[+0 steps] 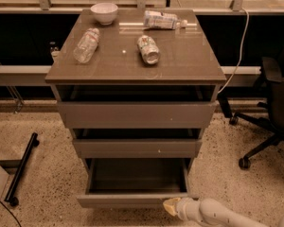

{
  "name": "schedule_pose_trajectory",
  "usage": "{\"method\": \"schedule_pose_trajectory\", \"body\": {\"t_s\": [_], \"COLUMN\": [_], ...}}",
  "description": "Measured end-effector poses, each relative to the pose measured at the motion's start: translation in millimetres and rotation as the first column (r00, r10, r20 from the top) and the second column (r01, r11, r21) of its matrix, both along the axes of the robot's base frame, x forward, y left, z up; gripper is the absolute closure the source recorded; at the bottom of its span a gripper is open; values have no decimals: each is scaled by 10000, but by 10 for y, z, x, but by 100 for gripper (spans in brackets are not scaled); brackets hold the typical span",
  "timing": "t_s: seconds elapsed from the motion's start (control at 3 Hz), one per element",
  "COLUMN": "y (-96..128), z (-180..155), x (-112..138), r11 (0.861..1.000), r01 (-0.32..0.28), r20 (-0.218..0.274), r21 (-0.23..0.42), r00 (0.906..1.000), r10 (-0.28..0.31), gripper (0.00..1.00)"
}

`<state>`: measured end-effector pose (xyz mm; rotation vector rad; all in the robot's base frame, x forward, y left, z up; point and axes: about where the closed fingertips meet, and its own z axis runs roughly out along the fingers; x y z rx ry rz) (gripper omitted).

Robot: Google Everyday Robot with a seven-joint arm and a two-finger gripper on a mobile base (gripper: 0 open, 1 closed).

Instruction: Close bottom drawer

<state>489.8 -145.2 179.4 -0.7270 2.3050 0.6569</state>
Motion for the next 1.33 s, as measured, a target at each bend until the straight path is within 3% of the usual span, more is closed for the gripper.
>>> {"method": "schedule_pose_trajectory", "body": {"t_s": [0.33,1.0,1.33], "y": [99,197,239], "z": [33,90,93], "x": [277,581,752], "r11": [9999,9997,9997], "r01": [-97,-209,-206], "r20": [633,1189,1317], "r21": [-89,-84,-90], "r00": [9979,9927,9910], "r10": [103,217,216], "gripper": [100,100,82]}}
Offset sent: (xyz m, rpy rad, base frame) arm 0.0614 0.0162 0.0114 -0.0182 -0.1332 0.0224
